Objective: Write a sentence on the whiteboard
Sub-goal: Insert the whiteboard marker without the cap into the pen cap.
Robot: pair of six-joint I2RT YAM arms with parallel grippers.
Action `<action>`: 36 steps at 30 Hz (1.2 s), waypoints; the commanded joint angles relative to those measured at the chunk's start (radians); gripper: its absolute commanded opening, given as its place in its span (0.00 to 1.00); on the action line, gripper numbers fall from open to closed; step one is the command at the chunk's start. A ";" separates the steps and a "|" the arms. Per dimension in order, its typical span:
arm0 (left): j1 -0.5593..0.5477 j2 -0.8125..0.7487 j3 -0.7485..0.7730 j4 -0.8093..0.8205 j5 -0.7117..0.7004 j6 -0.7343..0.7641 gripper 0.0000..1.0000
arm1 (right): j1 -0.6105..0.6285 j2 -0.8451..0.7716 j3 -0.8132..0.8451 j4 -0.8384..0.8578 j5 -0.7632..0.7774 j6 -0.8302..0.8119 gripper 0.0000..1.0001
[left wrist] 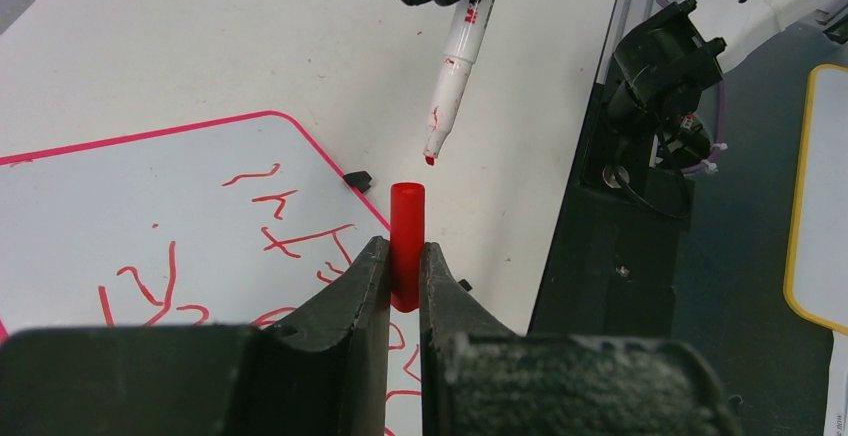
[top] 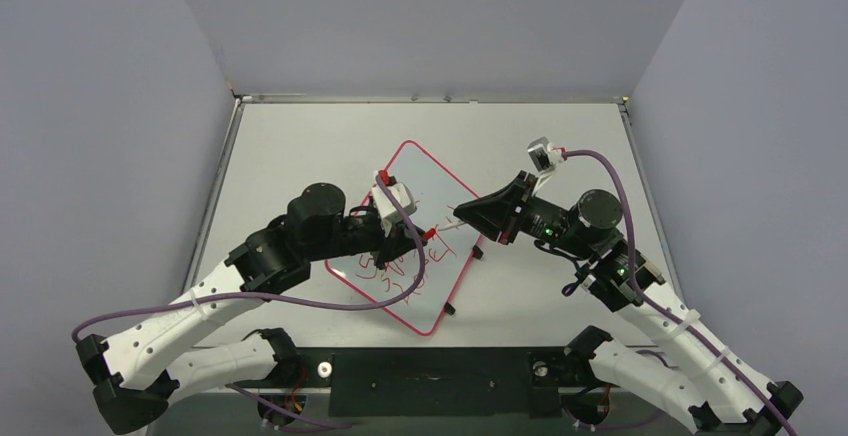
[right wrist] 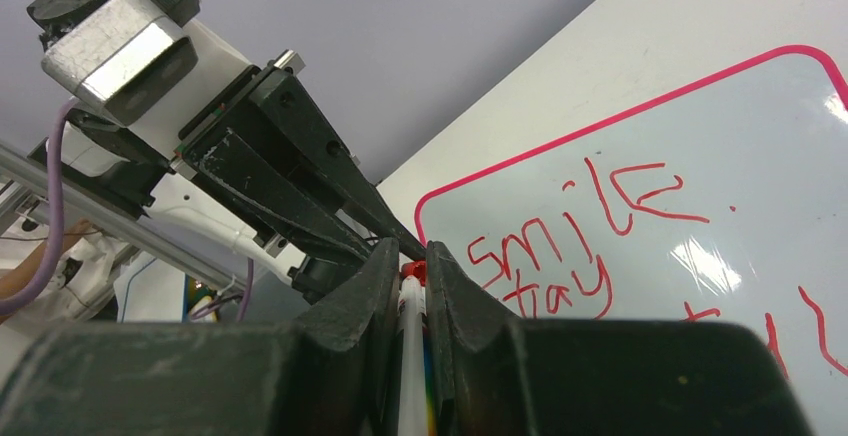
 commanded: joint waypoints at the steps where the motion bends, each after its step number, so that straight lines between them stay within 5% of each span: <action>1: 0.003 -0.010 0.000 0.047 0.015 0.009 0.00 | 0.002 -0.011 0.041 0.021 0.011 -0.016 0.00; 36: 0.004 -0.027 -0.014 0.066 0.024 0.009 0.00 | 0.010 0.014 0.007 0.052 0.016 0.000 0.00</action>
